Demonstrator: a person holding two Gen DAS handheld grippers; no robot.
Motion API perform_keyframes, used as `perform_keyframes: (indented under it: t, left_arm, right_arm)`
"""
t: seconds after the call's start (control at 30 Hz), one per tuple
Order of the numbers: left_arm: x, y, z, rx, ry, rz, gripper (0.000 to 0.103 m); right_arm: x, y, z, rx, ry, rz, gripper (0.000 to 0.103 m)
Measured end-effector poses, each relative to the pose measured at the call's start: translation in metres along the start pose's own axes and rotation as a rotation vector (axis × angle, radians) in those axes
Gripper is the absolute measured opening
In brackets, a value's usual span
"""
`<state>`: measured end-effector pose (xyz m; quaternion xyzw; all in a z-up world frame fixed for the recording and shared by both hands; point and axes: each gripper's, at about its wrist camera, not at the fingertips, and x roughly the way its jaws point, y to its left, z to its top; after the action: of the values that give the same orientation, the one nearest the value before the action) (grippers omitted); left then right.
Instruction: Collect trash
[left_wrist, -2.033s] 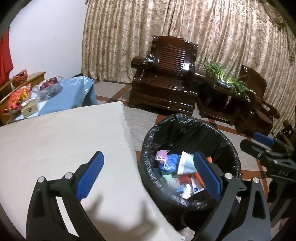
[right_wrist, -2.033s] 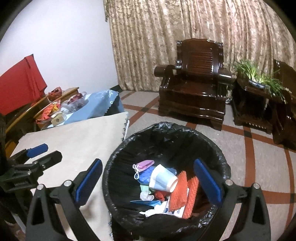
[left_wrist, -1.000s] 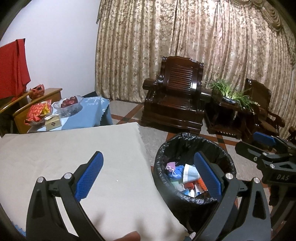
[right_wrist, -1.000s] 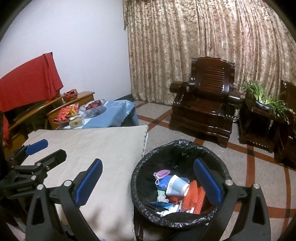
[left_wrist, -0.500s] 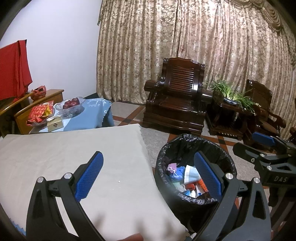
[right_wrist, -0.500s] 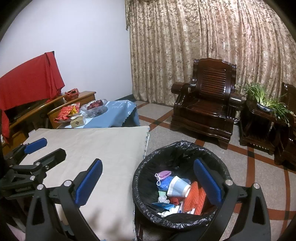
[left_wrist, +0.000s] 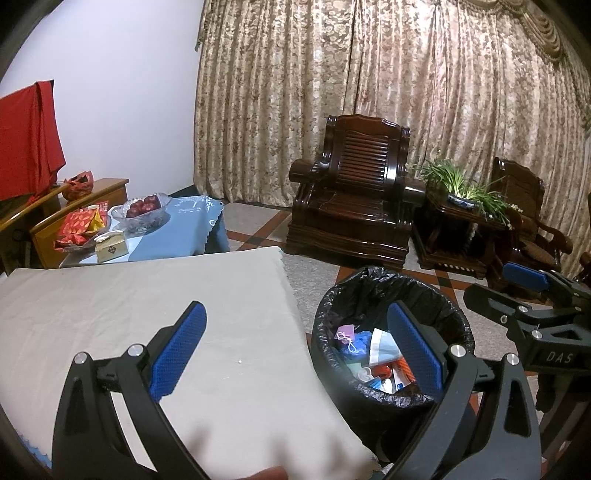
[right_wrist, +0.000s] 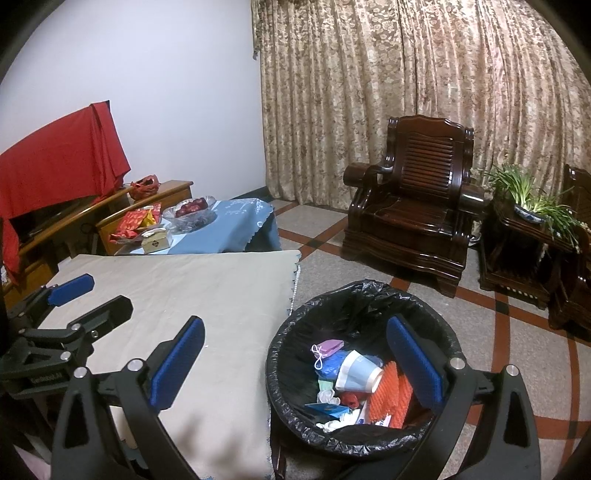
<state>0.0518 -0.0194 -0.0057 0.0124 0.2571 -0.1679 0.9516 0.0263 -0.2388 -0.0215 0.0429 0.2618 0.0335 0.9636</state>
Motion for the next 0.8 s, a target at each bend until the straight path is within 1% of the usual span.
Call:
perform_keyframes:
  t: [0.8]
  left_arm:
    - [-0.0004,0.0007,0.0002,0.0,0.0,0.001,0.096]
  right_arm:
    - [0.0004,0.0024,0.0002,-0.001,0.0,-0.001,0.097]
